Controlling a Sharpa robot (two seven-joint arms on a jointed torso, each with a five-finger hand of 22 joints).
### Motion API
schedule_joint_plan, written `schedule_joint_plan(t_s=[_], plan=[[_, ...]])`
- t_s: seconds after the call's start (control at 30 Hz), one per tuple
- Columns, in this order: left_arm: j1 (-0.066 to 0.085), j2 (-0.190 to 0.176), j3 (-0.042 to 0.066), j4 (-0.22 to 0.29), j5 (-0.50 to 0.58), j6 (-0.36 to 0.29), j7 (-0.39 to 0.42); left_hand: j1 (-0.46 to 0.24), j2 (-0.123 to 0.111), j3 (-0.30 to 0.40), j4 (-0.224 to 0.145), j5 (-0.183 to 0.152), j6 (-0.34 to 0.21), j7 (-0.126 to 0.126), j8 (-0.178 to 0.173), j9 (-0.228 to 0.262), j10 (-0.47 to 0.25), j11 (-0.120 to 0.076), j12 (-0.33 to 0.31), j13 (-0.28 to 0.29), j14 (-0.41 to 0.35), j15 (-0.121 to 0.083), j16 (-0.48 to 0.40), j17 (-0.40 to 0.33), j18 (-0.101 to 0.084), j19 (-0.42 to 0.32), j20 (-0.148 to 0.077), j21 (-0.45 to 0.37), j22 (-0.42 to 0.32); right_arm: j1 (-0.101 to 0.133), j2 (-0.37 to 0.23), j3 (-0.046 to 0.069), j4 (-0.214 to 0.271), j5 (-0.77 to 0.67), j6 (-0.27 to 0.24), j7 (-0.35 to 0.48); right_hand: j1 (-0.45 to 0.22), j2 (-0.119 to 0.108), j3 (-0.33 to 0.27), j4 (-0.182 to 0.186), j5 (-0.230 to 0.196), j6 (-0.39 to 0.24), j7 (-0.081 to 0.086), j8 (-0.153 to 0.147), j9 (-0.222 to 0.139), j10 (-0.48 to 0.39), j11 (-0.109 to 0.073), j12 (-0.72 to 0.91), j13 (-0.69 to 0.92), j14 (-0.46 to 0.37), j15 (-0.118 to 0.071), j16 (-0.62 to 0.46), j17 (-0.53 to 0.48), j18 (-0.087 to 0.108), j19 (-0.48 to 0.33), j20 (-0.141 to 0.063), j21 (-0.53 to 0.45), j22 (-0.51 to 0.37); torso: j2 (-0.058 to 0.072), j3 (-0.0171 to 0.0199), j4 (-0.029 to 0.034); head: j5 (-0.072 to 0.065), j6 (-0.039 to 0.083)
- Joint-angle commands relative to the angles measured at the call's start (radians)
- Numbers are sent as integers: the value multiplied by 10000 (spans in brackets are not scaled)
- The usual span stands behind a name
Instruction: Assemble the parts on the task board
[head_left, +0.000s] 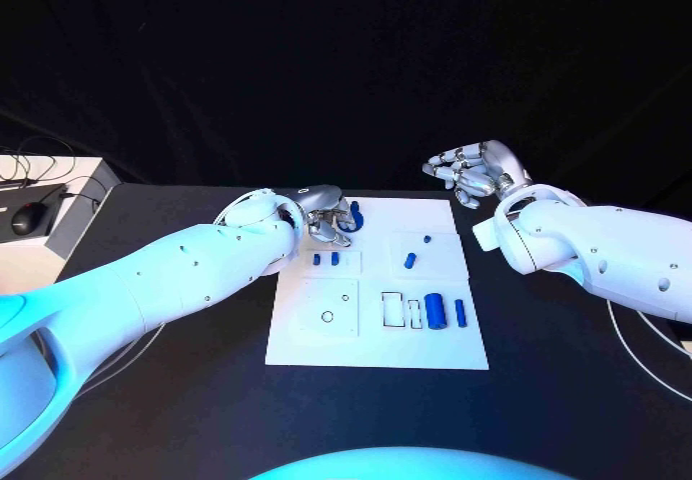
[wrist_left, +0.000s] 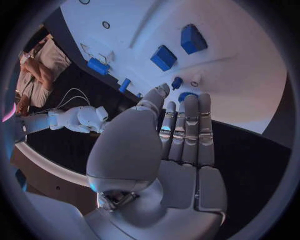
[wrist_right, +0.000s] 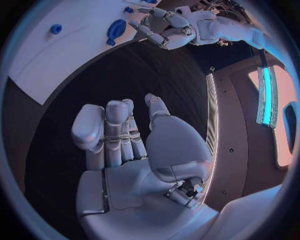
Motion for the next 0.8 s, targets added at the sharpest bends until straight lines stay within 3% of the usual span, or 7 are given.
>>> schedule_joint_plan(t_s=[0.03,0.27,0.47,0.8], plan=[[9,70,-26,-83,-276,234,132,-16,-81,83,-8,-31,135,6,-40,-3,96,6,-52,-8,-22,-47,129,-24,100,50,-7,61,85,6,16,6,24,-13,-30,175,33,91,10,-32,35,1,75,-10,-10,-50,0,45,-7,46,-24,0,9,110,691,-45,1,999,-4,-2,9,-18,-14],[10,228,-212,-391,-308,56,198,-63,-38,499,-59,-36,257,34,-47,-10,391,-80,-146,-12,197,-135,818,-6,170,192,-76,353,493,8,35,6,49,-98,-19,167,38,89,14,-31,40,2,74,-12,-11,-48,-2,45,-27,56,-27,6,16,113,692,-46,22,1008,26,-19,-10,-46,-22],[7,304,-259,-484,-306,88,231,-126,-19,788,-135,-48,433,29,-40,-5,608,-147,-201,-6,232,-175,1071,-86,200,219,-96,480,726,8,41,6,55,-139,-13,161,43,86,19,-36,52,19,69,-7,-9,-43,-6,46,-38,68,-31,8,19,112,694,-49,45,1015,65,-20,-48,-31,-17],[5,337,-275,-512,-261,60,270,-214,65,1085,-287,-65,569,35,-48,-9,971,-267,-259,-2,311,-265,1441,-145,213,285,-173,689,1090,9,44,6,91,-218,22,127,45,88,28,-40,59,37,62,-8,-12,-22,-15,60,-50,108,-41,11,27,102,705,-60,163,1045,51,-17,-30,-54,-54]])
